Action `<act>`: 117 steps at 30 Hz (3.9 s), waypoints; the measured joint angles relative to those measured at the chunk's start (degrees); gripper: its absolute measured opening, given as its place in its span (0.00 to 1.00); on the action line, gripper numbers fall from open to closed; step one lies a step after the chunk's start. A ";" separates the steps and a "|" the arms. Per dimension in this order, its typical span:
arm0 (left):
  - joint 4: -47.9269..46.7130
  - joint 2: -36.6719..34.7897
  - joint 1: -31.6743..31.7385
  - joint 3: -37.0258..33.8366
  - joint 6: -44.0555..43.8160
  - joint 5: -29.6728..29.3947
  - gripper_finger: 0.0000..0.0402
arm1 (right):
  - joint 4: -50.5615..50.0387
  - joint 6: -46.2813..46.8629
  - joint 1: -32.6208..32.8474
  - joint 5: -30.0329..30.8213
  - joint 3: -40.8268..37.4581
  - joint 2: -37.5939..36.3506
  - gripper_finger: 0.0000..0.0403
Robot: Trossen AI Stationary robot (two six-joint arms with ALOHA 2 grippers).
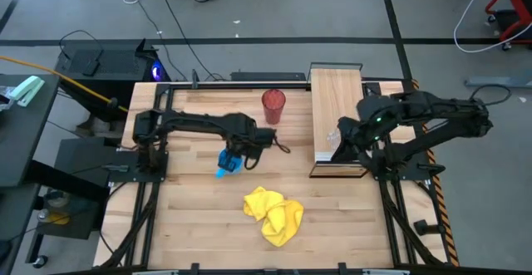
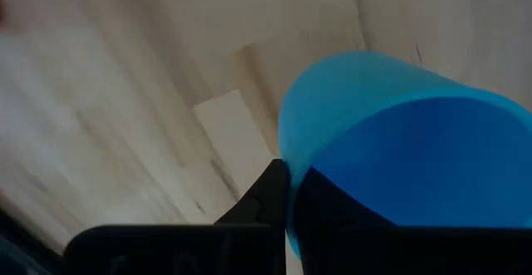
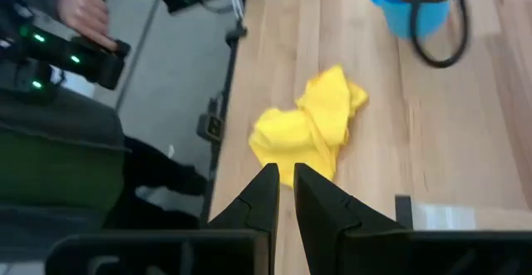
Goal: Stack small to large cups/mugs on shelf
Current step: Put the blue mug on the shelf
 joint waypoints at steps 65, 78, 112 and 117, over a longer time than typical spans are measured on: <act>-13.57 -18.37 -9.37 1.32 -73.63 10.95 0.28 | -3.31 -4.75 0.53 1.25 0.04 1.36 0.12; 15.07 -19.00 -24.67 -18.34 -100.33 10.09 0.29 | 3.00 -8.31 -3.99 1.27 0.04 7.94 0.12; 34.67 -18.08 -19.66 -33.55 -115.55 -12.72 0.15 | 16.02 -11.02 -7.23 9.19 0.02 24.13 0.12; 35.31 -18.06 -16.28 -33.57 -111.79 -13.43 0.16 | 15.96 -9.61 -7.67 10.84 0.02 24.13 0.12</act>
